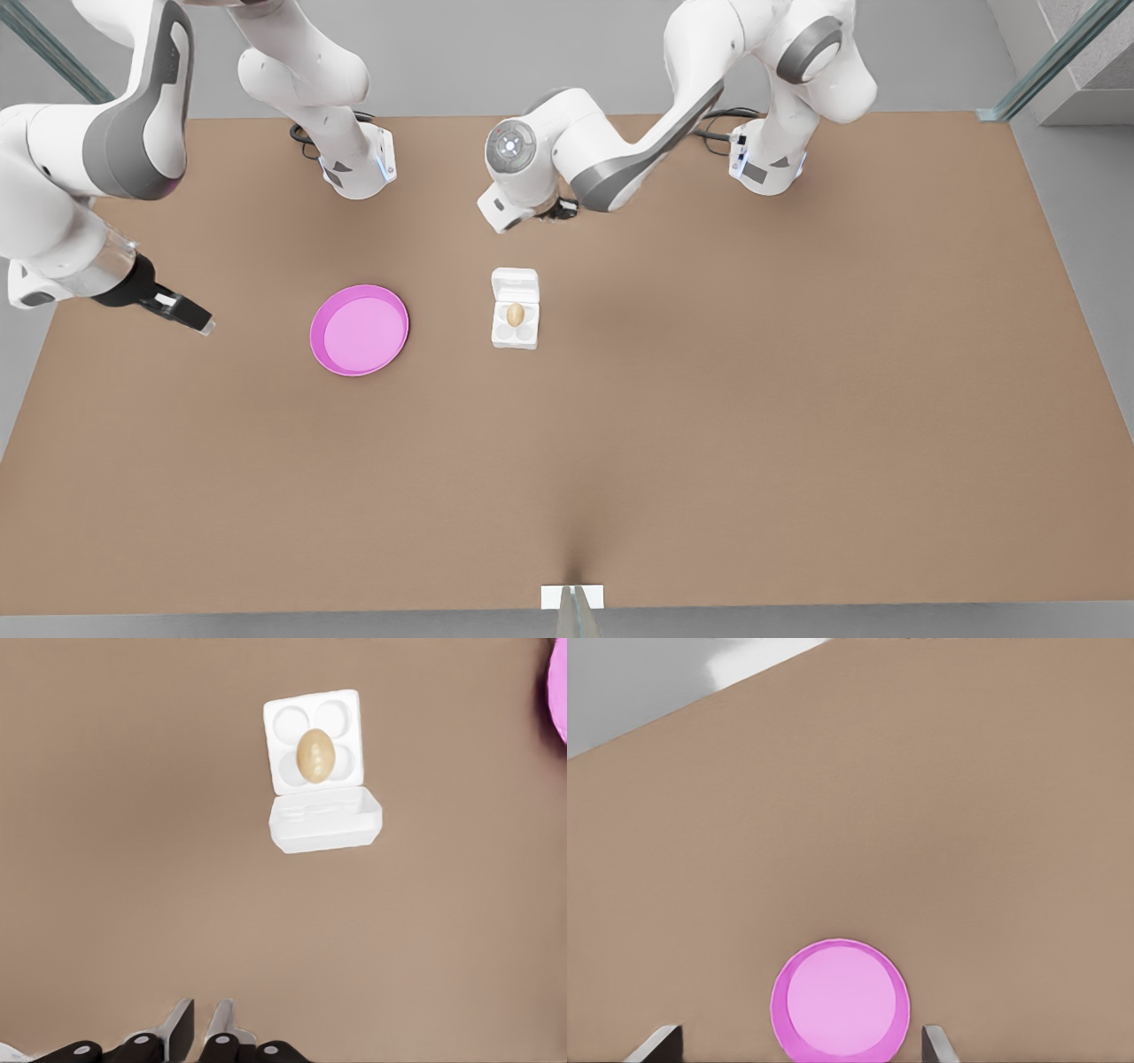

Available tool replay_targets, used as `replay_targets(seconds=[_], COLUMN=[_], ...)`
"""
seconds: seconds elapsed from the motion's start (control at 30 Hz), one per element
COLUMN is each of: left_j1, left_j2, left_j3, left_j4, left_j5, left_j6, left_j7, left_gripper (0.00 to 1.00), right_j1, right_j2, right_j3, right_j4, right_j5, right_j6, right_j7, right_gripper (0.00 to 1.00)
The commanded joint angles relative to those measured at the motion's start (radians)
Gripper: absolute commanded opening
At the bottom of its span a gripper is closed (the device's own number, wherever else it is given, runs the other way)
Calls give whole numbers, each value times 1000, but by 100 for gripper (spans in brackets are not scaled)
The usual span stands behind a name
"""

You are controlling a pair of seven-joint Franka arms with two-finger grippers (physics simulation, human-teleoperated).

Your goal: Pack egg into the box and close the box lid

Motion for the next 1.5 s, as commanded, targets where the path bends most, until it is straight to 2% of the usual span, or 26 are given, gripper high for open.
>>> replay_targets(seconds=[0.0, 0.1, 0.23, 0.37, 0.53, 0.67, 0.93, 1.0, 1.13, 1.17, 1.23, 1.27, 1.37, 1.47], left_j1=[0, -5, -26, -28, -28, -27, -16, -5, 61, 59, 39, 33, 27, 20], left_j2=[10, 45, 102, 171, 160, 168, 165, 148, 59, 50, 5, 8, 7, 17], left_j3=[0, 2, 2, 2, 2, 2, 3, 3, -2, 2, -20, -20, -20, -20], left_j4=[0, -12, -38, -38, -90, -115, -101, -101, -38, -84, -250, -278, -324, -350], left_j5=[-32, 0, -1, 26, 43, 43, 40, 42, 26, -6, -6, -4, 0, 2], left_j6=[33, 69, 121, 236, 222, 293, 311, 270, -250, -174, 142, 220, 247, 359], left_j7=[1, 16, 7, 14, 19, 19, 16, 20, 89, 100, 79, 79, 83, 80], left_gripper=[21, 21, 21, 21, 21, 21, 21, 21, 21, 21, 21, 21, 21, 21], right_j1=[16, 25, 24, 15, 16, 25, 13, 13, 13, 13, 13, 13, 11, 5], right_j2=[2, 139, 205, 211, 210, 203, 203, 203, 205, 203, 205, 206, 208, 208], right_j3=[8, 9, 57, 77, 78, 75, 67, 67, 67, 67, 67, 67, 66, 67], right_j4=[1, 142, 239, 244, 245, 245, 245, 245, 245, 245, 245, 245, 245, 247], right_j5=[0, 4, 1, 0, 4, 7, 9, 7, 9, 7, 7, 7, 7, 9], right_j6=[1, -3, -34, -43, -42, -31, -31, -31, -31, -31, -31, -30, -28, -20], right_j7=[0, -3, -1, -241, -238, -238, -239, -239, -239, -239, -238, -238, -238, -238], right_gripper=[100, 100, 100, 100, 100, 100, 100, 100, 100, 100, 100, 100, 100, 100])
